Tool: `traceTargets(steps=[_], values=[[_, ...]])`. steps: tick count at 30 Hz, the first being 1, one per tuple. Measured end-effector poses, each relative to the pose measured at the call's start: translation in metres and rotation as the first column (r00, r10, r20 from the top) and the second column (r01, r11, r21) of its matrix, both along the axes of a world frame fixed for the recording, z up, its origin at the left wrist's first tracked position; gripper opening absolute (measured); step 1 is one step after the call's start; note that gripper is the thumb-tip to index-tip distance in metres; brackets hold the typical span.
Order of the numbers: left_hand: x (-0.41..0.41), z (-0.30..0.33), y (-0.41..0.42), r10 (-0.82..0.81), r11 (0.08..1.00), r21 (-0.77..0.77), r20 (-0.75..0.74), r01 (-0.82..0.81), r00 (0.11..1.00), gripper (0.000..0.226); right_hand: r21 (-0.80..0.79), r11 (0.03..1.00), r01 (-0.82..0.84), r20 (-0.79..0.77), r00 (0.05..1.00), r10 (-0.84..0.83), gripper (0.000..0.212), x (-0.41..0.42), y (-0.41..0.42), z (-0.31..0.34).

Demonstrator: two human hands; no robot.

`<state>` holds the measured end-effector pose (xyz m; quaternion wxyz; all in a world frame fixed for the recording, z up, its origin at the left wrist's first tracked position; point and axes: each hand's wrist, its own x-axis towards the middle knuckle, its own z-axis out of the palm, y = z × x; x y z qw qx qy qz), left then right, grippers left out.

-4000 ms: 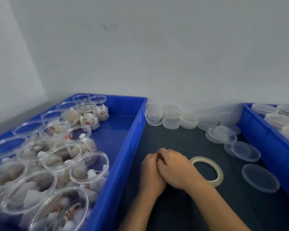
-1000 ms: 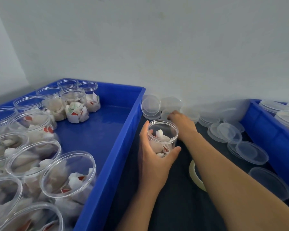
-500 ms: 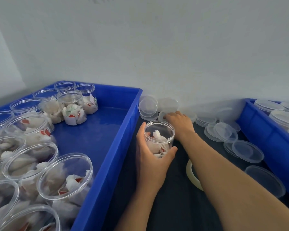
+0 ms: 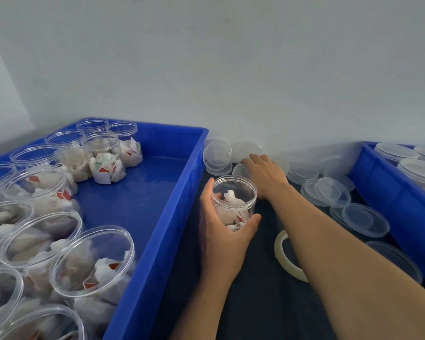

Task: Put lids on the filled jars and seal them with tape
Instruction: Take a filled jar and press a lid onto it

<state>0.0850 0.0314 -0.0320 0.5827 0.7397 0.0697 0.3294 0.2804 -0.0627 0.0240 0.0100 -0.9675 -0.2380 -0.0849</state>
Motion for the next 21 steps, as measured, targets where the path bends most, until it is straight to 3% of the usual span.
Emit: traceTargets(steps=[2,4,8,12,14,15,18,21], values=[[-0.001,0.000,0.000,0.001,1.000,0.002,0.001,-0.001,1.000,0.110,-0.133,0.991,0.011,0.007,1.000,-0.010,0.062,0.004,0.002,-0.003],[-0.001,0.001,0.000,-0.004,1.000,0.005,0.002,0.004,1.000,0.109,-0.151,0.987,0.050,0.019,0.999,-0.048,0.069,0.009,0.004,-0.006],[-0.003,0.002,0.000,-0.016,1.000,-0.004,-0.002,0.016,1.000,0.110,0.045,0.996,0.078,-0.034,0.996,-0.076,0.091,0.014,0.003,-0.004],[-0.002,0.003,0.001,-0.019,1.000,0.003,-0.025,0.019,1.000,0.112,0.268,0.962,0.055,0.042,0.997,-0.069,0.089,0.006,-0.002,0.009],[-0.003,0.004,0.001,-0.016,1.000,-0.002,-0.040,0.016,0.999,0.113,0.506,0.860,0.063,0.030,0.995,-0.090,0.084,-0.007,-0.006,0.023],[-0.003,0.004,0.001,-0.009,1.000,-0.002,-0.044,0.009,0.999,0.113,0.644,0.762,0.066,-0.018,0.997,-0.071,0.082,-0.016,-0.008,0.031],[-0.004,0.006,0.001,0.050,0.998,0.041,-0.031,-0.049,0.998,0.114,0.882,0.470,0.033,-0.131,0.976,0.176,0.082,-0.061,-0.022,0.052],[-0.005,0.009,0.003,0.151,0.963,0.224,0.013,-0.150,0.988,0.116,0.881,0.469,-0.060,-0.129,0.924,0.360,0.071,-0.110,-0.039,0.058]])
